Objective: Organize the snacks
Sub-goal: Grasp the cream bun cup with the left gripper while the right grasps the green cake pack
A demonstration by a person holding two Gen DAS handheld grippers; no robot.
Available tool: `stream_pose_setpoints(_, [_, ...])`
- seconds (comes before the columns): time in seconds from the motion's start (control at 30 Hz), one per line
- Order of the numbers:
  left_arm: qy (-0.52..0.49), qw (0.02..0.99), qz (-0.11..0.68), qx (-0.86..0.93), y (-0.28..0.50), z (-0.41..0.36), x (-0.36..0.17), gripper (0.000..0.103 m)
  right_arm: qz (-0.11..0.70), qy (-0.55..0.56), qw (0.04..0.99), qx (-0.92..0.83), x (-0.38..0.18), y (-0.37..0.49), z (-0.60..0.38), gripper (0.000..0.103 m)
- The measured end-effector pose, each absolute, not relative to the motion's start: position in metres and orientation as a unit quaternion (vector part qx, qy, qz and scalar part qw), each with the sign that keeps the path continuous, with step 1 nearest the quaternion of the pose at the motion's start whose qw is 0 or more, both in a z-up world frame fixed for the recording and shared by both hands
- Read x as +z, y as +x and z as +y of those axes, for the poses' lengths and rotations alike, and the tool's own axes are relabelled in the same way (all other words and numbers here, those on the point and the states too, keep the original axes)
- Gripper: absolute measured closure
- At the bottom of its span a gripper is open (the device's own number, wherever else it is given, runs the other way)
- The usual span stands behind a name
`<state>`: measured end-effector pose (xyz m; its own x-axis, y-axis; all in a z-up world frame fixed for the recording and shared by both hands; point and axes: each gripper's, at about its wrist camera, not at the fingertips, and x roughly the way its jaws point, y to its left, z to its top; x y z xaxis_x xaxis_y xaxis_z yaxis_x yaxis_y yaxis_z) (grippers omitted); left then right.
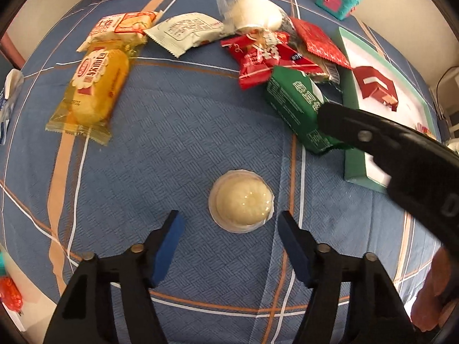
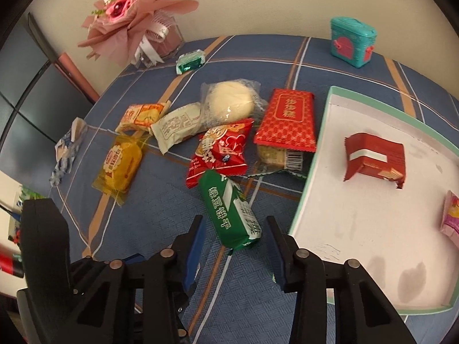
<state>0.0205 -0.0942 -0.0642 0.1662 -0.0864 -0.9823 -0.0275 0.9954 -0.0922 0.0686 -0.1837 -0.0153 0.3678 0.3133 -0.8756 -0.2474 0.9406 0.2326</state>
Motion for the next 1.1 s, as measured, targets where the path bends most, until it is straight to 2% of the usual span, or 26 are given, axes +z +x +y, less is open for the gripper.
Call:
stream_pose_setpoints(0.07, [-0.043,0.759,0.649,-0.020,0.021,-0.101,-0.070,0.038,0.541,0.023,0.823,0.173,-0.021,0.071,-0.179,0.065])
stream_pose_setpoints(0.33, [-0.040,0.764,0.644,-0.015,0.025,-0.104,-0.077,0.044,0.548,0.000,0.818,0.174,-0.038,0.077,-0.168,0.066])
stream_pose_setpoints(0.6, [-0.046,0.773,0.632,-0.007,0.026,-0.100,-0.076,0.060,0.548,0.011,0.819,0.170,-0.037,0.075,-0.173,0.073])
stream_pose_setpoints(1.1, [-0.083,0.786,0.612,0.009,0.023,-0.059,-0.074,0.061,0.578,0.046,0.800,0.153,-0.039,0.047,-0.198,0.077])
